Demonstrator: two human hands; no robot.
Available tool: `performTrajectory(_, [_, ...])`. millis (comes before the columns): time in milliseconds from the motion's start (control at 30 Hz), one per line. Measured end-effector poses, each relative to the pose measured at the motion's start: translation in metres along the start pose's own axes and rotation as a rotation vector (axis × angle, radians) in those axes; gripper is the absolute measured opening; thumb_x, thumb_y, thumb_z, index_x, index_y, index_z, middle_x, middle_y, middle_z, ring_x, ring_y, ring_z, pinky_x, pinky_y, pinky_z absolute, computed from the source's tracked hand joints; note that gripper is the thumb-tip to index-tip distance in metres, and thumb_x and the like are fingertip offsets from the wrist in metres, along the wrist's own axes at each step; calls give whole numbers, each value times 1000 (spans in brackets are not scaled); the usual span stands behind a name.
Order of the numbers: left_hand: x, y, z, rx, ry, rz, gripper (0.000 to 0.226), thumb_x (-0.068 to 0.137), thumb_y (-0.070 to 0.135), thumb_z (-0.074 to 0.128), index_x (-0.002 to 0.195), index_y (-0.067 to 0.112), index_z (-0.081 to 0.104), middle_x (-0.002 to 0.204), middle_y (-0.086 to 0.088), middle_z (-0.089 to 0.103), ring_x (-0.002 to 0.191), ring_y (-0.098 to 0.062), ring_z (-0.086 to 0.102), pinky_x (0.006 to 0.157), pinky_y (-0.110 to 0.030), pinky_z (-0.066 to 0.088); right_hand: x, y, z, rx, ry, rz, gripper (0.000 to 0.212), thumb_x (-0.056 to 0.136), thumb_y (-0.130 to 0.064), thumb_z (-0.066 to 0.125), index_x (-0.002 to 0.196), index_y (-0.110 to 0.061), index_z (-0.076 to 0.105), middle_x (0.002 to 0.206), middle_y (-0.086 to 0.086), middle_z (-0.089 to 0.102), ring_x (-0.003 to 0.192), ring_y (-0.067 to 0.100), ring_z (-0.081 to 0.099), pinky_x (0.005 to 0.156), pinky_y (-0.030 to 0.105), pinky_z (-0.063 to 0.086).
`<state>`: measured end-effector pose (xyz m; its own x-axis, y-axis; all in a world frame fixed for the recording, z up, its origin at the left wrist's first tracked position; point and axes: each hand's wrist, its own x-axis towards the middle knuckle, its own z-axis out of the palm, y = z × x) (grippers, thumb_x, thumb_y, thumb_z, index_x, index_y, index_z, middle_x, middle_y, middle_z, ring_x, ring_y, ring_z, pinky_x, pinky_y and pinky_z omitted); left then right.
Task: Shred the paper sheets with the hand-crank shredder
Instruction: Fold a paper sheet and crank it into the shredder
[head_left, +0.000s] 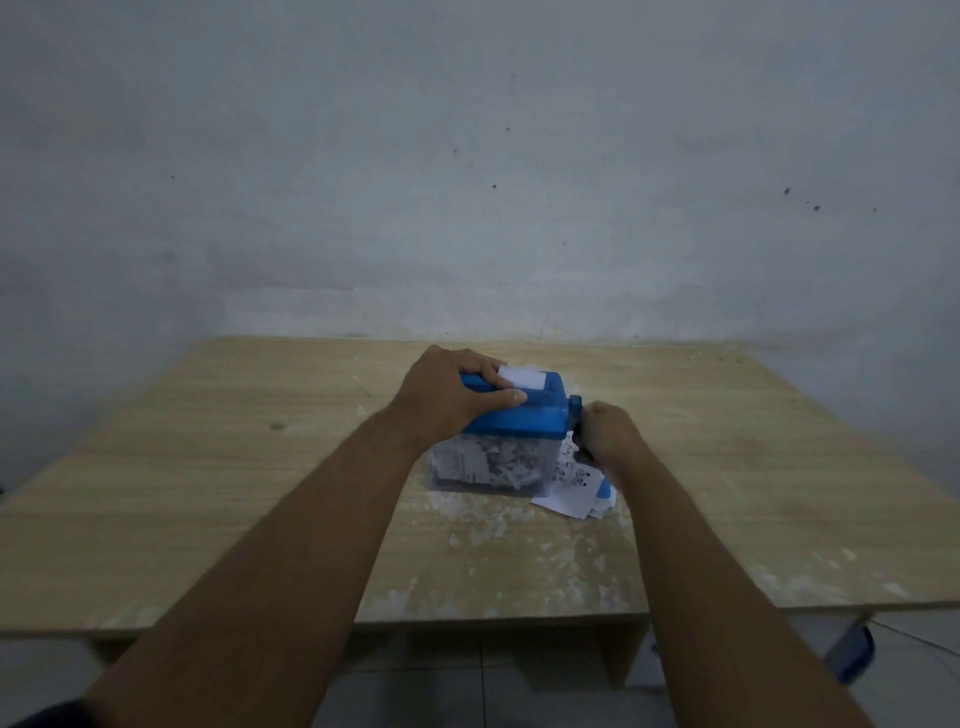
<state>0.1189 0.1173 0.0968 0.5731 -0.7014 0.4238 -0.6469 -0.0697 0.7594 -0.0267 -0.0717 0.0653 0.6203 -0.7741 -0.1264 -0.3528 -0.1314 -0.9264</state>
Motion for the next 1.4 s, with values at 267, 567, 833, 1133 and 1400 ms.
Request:
performTrajectory(267, [1,1,1,-22,-8,-20,20,71,54,93,82,39,85,114,23,75,103,5,68,90,-26,58,-70,20,0,-83,210,-144,33,106,-30,51,83,-8,59,81,13,63,72,25,59,67,41,50])
performTrajectory(567, [2,1,-4,-4,-80,-13,18,77,46,92,86,31,86,116,23,75,104,10,66,81,-7,48,-71,-55,-30,27,174,-259,22,108,-29,51,99,-15,65,89,-5,71,86,15,65,89,45,56])
performTrajectory(833, [-2,-1,0,10,-27,27,22,74,54,91,85,36,85,116,23,75,107,7,66,94,-21,52,-5,-66,-22,53,80,-259,34,111,-27,48,104,4,62,82,3,73,62,16,63,66,36,46])
performTrajectory(1133, [-6,2,-1,39,-19,37,32,68,63,91,88,39,85,115,24,75,108,7,66,97,-29,57,7,-5,-7,-249,-25,-68,25,109,-21,47,90,-9,59,94,13,61,82,27,59,85,45,56])
performTrajectory(1400, [-8,5,1,27,5,35,30,70,61,92,88,38,85,118,22,75,111,4,68,100,-35,60,-33,46,7,-145,197,-228,35,109,-27,49,77,-12,55,76,8,60,71,25,59,60,34,46])
